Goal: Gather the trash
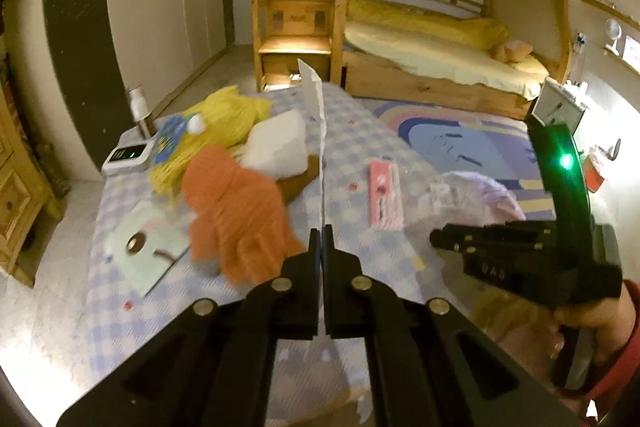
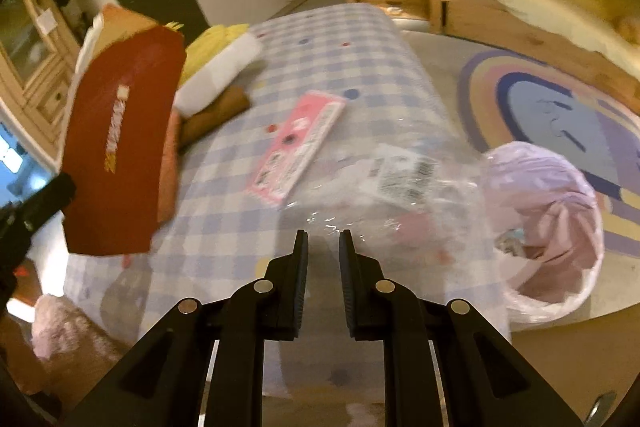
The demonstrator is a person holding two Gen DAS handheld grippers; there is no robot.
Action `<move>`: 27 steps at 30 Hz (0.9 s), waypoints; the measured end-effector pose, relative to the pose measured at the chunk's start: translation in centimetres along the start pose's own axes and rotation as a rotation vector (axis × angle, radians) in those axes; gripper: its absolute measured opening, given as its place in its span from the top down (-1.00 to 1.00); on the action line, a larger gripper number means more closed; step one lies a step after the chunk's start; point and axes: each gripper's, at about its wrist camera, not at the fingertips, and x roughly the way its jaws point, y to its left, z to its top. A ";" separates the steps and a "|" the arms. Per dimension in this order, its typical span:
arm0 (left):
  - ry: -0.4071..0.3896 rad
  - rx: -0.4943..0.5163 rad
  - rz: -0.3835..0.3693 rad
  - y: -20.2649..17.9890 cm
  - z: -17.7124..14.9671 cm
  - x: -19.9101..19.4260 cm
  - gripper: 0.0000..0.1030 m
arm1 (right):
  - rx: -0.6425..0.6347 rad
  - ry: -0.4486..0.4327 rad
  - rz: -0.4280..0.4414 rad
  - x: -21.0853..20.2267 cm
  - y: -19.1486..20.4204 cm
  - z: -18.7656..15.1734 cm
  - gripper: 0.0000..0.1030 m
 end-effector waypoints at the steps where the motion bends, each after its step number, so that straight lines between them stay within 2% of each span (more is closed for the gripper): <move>1: 0.009 -0.006 0.005 0.3 -0.1 0.0 1.00 | 0.005 -0.009 0.016 -0.2 0.0 0.0 0.67; 3: 0.014 -0.021 0.007 0.9 -0.5 -0.1 1.00 | 0.010 -0.053 0.010 -1.4 -0.2 0.1 0.65; 5: 0.016 -0.033 0.007 1.1 -0.8 0.1 1.00 | 0.019 -0.100 -0.032 -2.5 -1.2 0.6 0.62; 8: 0.006 -0.043 0.005 1.1 -0.7 0.3 1.00 | 0.090 -0.134 -0.088 -3.4 -3.6 1.2 0.16; 10: 0.001 -0.035 0.007 0.8 -0.8 0.4 1.00 | 0.138 -0.140 -0.111 -3.5 -5.1 1.4 -0.28; 12: -0.003 -0.025 0.011 0.5 -0.8 0.4 1.00 | 0.175 -0.126 -0.115 -3.0 -6.2 1.7 -0.46; 19: -0.012 -0.005 0.054 0.2 -0.5 2.1 0.95 | 0.243 -0.031 -0.099 -0.5 -7.5 1.8 -0.48; 24: -0.004 0.009 0.106 0.2 -0.2 3.6 0.46 | 0.269 -0.006 -0.074 0.7 -7.3 1.6 -0.48; 27: -0.009 0.021 0.114 0.2 -0.2 4.1 0.42 | 0.259 -0.003 -0.074 1.2 -6.8 1.8 -0.39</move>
